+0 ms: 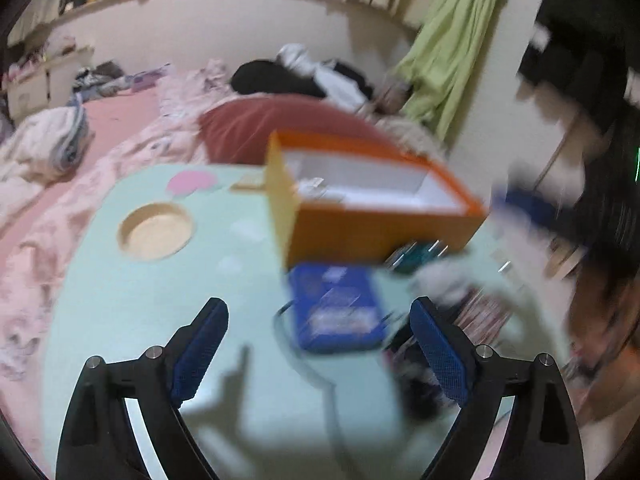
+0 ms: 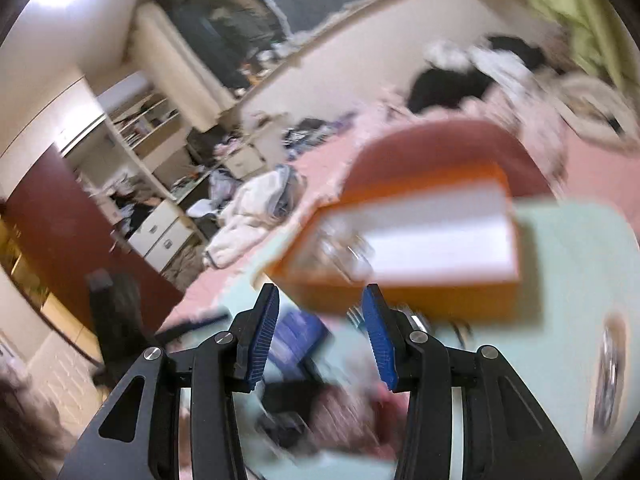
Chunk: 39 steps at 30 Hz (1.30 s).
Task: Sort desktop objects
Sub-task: 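Grasp the brown fluffy ball in the orange box with the right gripper, then place the brown fluffy ball on the table, right gripper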
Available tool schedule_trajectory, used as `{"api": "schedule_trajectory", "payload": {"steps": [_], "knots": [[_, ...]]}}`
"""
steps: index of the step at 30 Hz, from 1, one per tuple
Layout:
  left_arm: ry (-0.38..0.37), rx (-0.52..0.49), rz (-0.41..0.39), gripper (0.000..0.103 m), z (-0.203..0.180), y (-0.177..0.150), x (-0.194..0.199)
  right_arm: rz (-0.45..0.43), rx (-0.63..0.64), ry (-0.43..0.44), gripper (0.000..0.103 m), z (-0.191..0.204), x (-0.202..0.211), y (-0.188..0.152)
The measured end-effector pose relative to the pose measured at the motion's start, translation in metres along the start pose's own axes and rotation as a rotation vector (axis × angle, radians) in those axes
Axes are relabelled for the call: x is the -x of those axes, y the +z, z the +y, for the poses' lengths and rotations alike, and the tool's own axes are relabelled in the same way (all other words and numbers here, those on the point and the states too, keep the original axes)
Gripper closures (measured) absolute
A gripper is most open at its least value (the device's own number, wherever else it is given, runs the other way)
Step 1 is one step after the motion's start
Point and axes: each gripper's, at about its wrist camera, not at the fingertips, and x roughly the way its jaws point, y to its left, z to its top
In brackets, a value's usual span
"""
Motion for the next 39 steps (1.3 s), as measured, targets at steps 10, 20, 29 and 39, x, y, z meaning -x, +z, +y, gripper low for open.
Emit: {"api": "schedule_trajectory", "payload": {"steps": [10,20,29,39], "knots": [[0.082,-0.219,0.099,0.0,-0.028,-0.042,-0.03,0.523,-0.088,-0.14,0.058,0.008,-0.168,0.042],[0.069,-0.211,0.097,0.0,-0.018,-0.045,-0.034,0.578,-0.18,-0.116,0.079,-0.016,-0.187,0.022],[-0.021,-0.089,0.108,0.0,0.0,-0.025,-0.031,0.305,-0.12,0.047,0.078,-0.011,-0.096,0.046],[-0.268,0.177,-0.045,0.022,0.033,0.054,-0.013,0.29,-0.088,0.03,0.063,-0.014,-0.065,-0.001]]}}
